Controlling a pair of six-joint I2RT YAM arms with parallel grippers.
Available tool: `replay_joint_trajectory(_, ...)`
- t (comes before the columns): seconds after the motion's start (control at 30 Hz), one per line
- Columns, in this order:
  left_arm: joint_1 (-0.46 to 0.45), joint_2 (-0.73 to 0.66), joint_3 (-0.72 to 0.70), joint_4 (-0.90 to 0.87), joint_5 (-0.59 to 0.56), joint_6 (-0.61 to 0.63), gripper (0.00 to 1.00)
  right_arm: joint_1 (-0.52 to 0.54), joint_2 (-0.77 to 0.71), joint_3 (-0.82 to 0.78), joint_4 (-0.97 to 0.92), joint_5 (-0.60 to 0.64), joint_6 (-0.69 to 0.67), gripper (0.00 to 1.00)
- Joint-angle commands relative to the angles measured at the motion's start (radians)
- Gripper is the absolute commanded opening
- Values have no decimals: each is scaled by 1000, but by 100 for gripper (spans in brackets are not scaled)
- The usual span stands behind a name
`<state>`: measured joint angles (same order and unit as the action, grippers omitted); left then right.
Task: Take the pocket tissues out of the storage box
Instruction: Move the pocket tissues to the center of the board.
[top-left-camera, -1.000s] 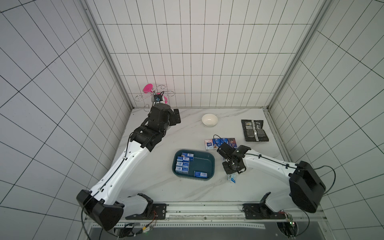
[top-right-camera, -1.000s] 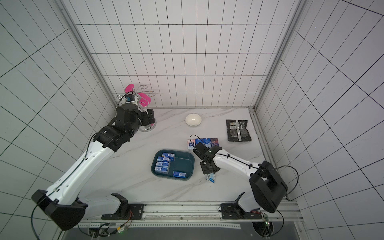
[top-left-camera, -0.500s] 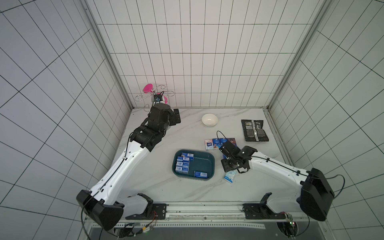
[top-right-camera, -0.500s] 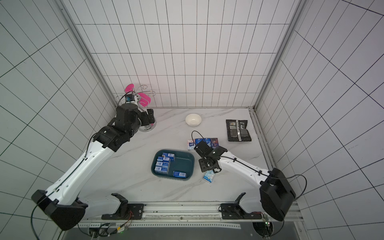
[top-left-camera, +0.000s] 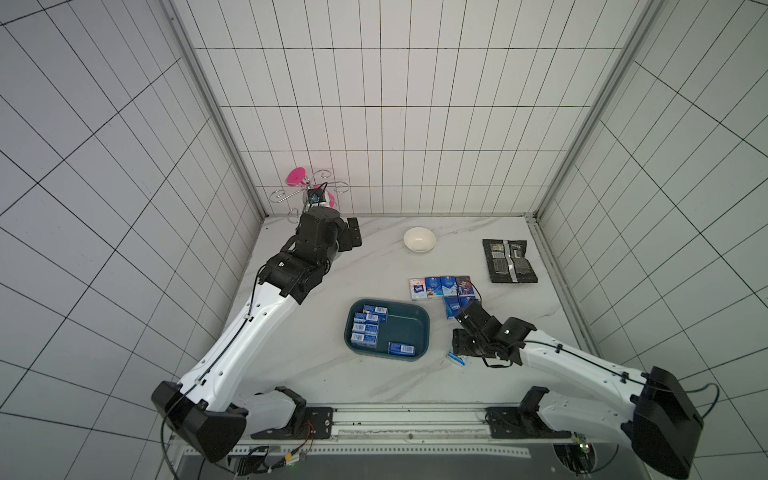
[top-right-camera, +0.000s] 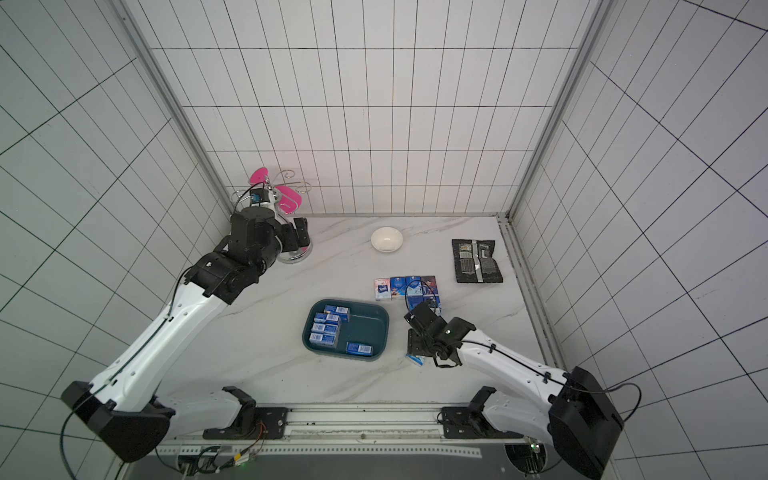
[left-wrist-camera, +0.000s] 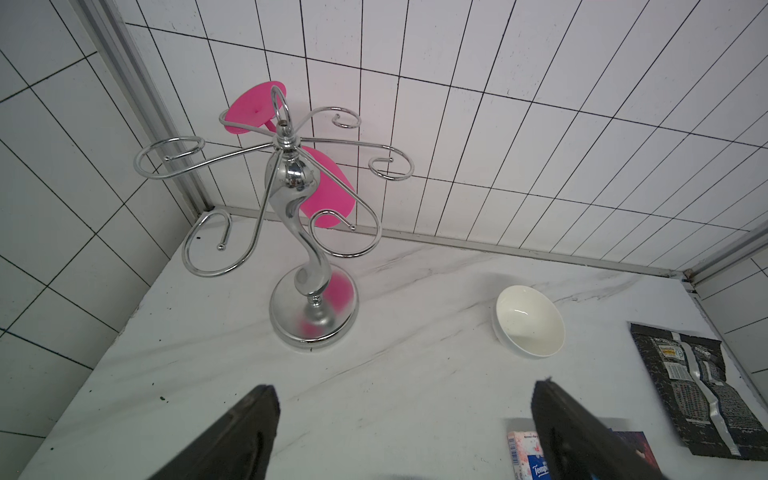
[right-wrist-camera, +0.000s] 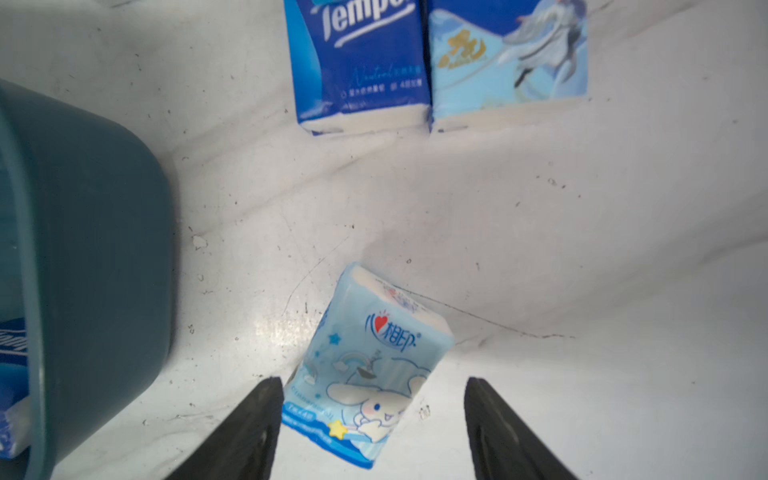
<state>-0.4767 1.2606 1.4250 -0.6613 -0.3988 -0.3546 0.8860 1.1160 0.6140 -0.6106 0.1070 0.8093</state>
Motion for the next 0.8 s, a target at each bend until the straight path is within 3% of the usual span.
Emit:
replay_joint_trajectory(0.0,0,-18,16,27,9,4,98,10,-13,-36,79,-24,107,73)
replay_joint_trajectory(0.33,0,-20,17,29,9,6,98,14,62,-78,146,-89,134,73)
replay_joint_trajectory(0.77,-3,-14,30,29,15,0,98,21,-69,11,-24,5,106,74)
